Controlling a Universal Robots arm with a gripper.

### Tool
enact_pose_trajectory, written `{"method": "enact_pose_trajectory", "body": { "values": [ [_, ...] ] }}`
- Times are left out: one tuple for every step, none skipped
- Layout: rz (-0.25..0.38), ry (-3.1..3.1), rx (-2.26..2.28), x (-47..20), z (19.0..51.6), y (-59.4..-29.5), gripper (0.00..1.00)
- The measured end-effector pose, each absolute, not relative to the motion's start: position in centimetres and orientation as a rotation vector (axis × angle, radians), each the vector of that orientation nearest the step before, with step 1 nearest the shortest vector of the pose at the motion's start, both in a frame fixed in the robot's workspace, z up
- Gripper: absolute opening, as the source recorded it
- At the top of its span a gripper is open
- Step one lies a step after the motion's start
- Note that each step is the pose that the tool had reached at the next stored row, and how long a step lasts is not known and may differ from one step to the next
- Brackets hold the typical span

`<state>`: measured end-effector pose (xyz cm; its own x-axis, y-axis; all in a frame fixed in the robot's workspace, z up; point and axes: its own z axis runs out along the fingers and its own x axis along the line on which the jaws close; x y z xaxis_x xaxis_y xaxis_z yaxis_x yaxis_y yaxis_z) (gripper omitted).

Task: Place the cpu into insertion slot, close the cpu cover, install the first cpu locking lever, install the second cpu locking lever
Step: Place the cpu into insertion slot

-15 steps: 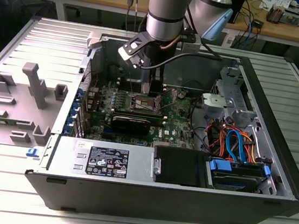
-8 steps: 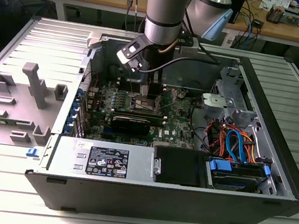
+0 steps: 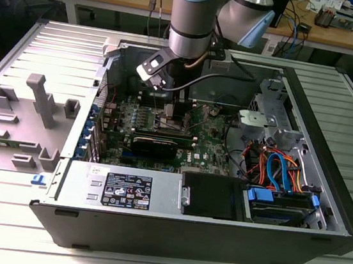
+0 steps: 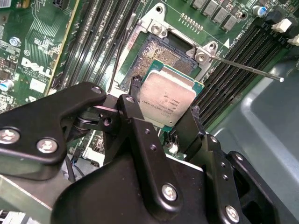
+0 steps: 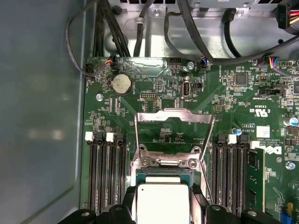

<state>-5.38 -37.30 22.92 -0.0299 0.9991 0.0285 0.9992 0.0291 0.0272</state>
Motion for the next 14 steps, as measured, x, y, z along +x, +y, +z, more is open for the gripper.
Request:
{"method": "enact_pose_trajectory", "body": {
  "values": [
    [-0.062, -2.252, -2.187, -5.38, 22.92, -37.30, 0.54],
    [-0.062, -2.252, -2.187, -5.38, 22.71, -37.30, 0.54],
    [-0.062, -2.252, -2.187, -5.38, 22.51, -37.30, 0.54],
    [-0.062, -2.252, -2.187, -5.38, 22.51, -37.30, 0.54],
    [-0.062, -2.252, -2.187, -5.38, 22.51, -37.30, 0.54],
    [-0.062, -2.252, -2.187, -5.38, 22.50, -37.30, 0.54],
    [-0.062, -2.252, -2.187, -5.38, 22.50, -37.30, 0.54],
    [-0.062, -2.252, -2.187, -5.38, 22.49, -37.30, 0.54],
    [-0.062, -2.252, -2.187, -5.38, 22.48, -37.30, 0.54],
    [-0.063, -2.252, -2.187, -5.38, 22.44, -37.29, 0.54],
    [-0.063, -2.252, -2.187, -5.42, 22.40, -37.29, 0.54],
    [-0.062, -2.252, -2.187, -5.46, 22.37, -37.30, 0.54],
    [-0.062, -2.252, -2.187, -5.50, 22.32, -37.29, 0.54],
    [-0.062, -2.252, -2.187, -5.55, 22.25, -37.29, 0.54]
  ]
}}
